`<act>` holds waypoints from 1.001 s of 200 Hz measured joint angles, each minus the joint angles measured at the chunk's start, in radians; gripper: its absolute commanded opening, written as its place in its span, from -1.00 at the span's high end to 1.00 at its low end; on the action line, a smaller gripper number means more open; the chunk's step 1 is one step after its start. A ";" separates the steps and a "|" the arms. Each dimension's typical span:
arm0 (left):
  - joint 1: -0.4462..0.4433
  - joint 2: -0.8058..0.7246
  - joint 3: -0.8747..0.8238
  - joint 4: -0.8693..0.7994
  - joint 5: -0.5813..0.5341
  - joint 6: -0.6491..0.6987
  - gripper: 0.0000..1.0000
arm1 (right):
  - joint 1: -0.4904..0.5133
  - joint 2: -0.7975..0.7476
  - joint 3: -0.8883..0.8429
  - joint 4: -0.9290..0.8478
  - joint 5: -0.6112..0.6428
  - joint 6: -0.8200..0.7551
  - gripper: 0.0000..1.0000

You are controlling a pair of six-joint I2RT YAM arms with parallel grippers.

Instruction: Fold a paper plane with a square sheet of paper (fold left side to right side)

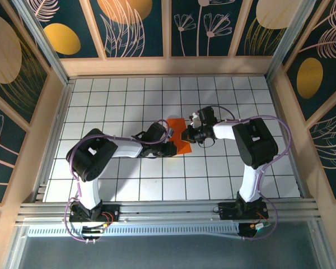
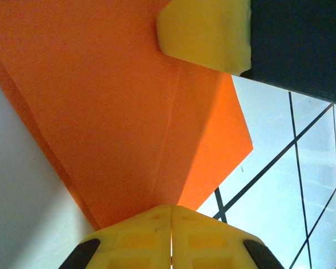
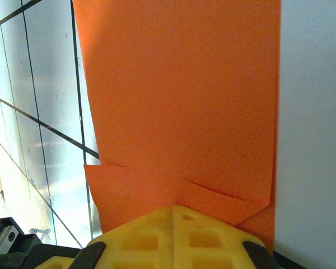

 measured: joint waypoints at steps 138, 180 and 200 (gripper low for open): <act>-0.006 -0.052 -0.031 -0.010 0.024 -0.038 0.83 | 0.000 0.000 0.000 0.000 0.000 0.000 1.00; -0.005 -0.098 0.002 -0.018 0.021 -0.037 0.86 | 0.000 0.000 0.000 0.000 0.000 0.000 1.00; -0.003 -0.077 0.035 -0.028 0.021 -0.037 0.87 | 0.000 0.000 0.000 0.000 0.000 0.000 1.00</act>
